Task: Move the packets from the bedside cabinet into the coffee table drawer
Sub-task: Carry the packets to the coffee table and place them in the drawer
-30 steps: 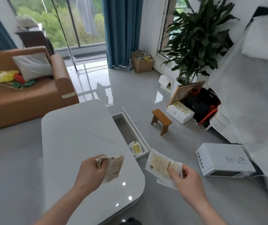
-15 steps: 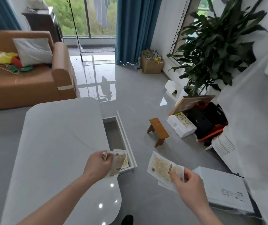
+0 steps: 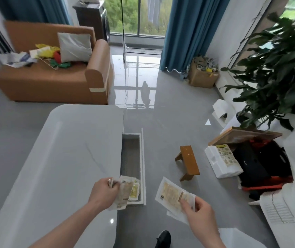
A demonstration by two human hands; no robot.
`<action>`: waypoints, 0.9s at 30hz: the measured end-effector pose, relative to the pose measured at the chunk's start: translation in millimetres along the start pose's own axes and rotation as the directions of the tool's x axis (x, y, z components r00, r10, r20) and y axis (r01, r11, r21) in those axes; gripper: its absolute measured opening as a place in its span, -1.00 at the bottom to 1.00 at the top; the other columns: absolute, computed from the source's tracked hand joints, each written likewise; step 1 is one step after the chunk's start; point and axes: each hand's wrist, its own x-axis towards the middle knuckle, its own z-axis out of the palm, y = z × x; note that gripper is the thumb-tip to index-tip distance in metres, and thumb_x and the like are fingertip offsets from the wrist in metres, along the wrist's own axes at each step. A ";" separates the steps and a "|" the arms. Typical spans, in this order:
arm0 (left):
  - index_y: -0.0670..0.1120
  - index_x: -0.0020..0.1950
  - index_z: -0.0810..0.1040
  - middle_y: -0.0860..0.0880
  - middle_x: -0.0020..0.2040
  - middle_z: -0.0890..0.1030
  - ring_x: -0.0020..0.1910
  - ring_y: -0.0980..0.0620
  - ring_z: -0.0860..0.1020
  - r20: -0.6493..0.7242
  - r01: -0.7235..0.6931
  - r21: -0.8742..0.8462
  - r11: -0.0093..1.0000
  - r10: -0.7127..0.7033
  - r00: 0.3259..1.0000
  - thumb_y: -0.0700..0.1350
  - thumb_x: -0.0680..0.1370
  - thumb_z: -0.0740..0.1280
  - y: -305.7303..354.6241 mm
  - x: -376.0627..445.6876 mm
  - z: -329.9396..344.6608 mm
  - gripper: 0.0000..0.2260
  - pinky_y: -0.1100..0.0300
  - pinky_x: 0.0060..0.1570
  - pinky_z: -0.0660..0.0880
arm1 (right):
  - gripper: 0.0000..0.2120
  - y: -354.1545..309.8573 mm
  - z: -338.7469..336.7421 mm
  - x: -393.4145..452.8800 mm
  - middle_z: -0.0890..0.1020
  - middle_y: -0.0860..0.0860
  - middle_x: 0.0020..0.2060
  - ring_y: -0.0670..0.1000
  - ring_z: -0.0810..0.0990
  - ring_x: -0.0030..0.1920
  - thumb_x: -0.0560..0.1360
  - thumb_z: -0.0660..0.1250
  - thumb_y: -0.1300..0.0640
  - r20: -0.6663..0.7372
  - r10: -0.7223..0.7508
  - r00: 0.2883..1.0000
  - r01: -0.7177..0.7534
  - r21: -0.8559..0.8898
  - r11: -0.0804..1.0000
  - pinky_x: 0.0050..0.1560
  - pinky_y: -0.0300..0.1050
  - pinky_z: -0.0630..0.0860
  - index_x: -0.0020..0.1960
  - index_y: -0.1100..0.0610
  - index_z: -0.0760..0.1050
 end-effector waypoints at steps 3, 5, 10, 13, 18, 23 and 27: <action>0.03 -0.45 0.48 0.08 -0.49 0.53 -0.47 0.09 0.45 -0.045 0.060 -0.012 0.998 -0.060 0.997 -0.08 0.57 0.33 17.6 21.1 17.3 -0.64 0.18 -0.41 0.35 | -0.95 -2.0 -16.4 53.9 0.76 -0.25 -0.15 -0.24 0.73 -0.12 0.53 0.53 0.04 0.058 0.020 0.998 -0.017 -0.039 0.999 -0.24 -0.32 0.62 -0.06 -0.11 0.72; 0.00 -0.46 0.50 0.07 -0.49 0.55 -0.43 0.07 0.52 -0.078 0.110 -0.038 0.993 -0.113 0.991 -0.08 0.56 0.35 27.6 34.2 27.9 -0.63 0.20 -0.42 0.35 | -0.97 -7.6 -19.2 84.8 0.76 -0.25 -0.15 -0.24 0.73 -0.14 0.54 0.52 0.03 0.107 0.036 0.994 -0.028 -0.073 0.997 -0.28 -0.34 0.60 -0.05 -0.10 0.71; -0.03 -0.43 0.53 0.03 -0.46 0.57 -0.38 0.03 0.56 -0.078 0.252 -0.113 0.961 -0.261 0.962 -0.08 0.56 0.34 27.5 57.1 49.8 -0.66 0.19 -0.41 0.37 | -0.98 -25.1 -5.6 138.0 0.76 -0.23 -0.16 -0.23 0.73 -0.15 0.56 0.51 0.05 0.213 0.056 0.975 -0.026 -0.143 0.989 -0.28 -0.30 0.62 -0.04 -0.07 0.71; 0.02 -0.36 0.61 0.02 -0.40 0.62 -0.35 0.02 0.59 -0.048 0.312 -0.153 0.937 -0.323 0.945 -0.07 0.55 0.33 19.9 83.0 57.8 -0.72 0.18 -0.40 0.43 | -0.97 -40.2 10.8 174.5 0.76 -0.24 -0.16 -0.22 0.74 -0.12 0.56 0.50 0.03 0.240 0.063 0.969 -0.020 -0.181 0.983 -0.15 -0.15 0.70 -0.05 -0.08 0.71; 0.16 -0.33 0.65 0.05 -0.35 0.64 -0.31 0.08 0.58 0.004 0.396 -0.152 0.906 -0.400 0.917 -0.05 0.55 0.35 5.0 153.9 76.1 -0.73 0.22 -0.40 0.41 | -0.96 -40.5 47.9 235.3 0.76 -0.25 -0.16 -0.23 0.73 -0.12 0.54 0.52 0.03 0.214 0.088 0.973 -0.049 -0.178 0.983 -0.20 -0.21 0.66 -0.05 -0.12 0.71; 0.15 -0.12 0.69 0.07 -0.06 0.70 -0.10 0.02 0.58 0.078 0.464 -0.128 0.877 -0.457 0.886 -0.03 0.58 0.36 -7.9 232.2 114.9 -0.85 0.23 -0.11 0.45 | -0.91 -15.7 82.5 293.6 0.77 -0.18 -0.13 -0.13 0.75 -0.05 0.53 0.53 0.02 0.215 0.178 0.960 -0.133 -0.206 0.969 0.05 0.03 0.70 0.03 -0.07 0.73; 0.14 -0.11 0.72 0.13 -0.08 0.70 -0.10 0.03 0.61 0.075 0.479 -0.092 0.873 -0.474 0.877 0.01 0.57 0.36 -29.1 296.0 163.3 -0.86 0.20 -0.10 0.54 | -0.87 20.6 114.8 348.4 0.77 -0.14 -0.21 -0.06 0.74 -0.07 0.44 0.60 0.05 0.165 0.256 0.952 -0.214 -0.238 0.947 0.11 0.06 0.67 -0.02 -0.03 0.75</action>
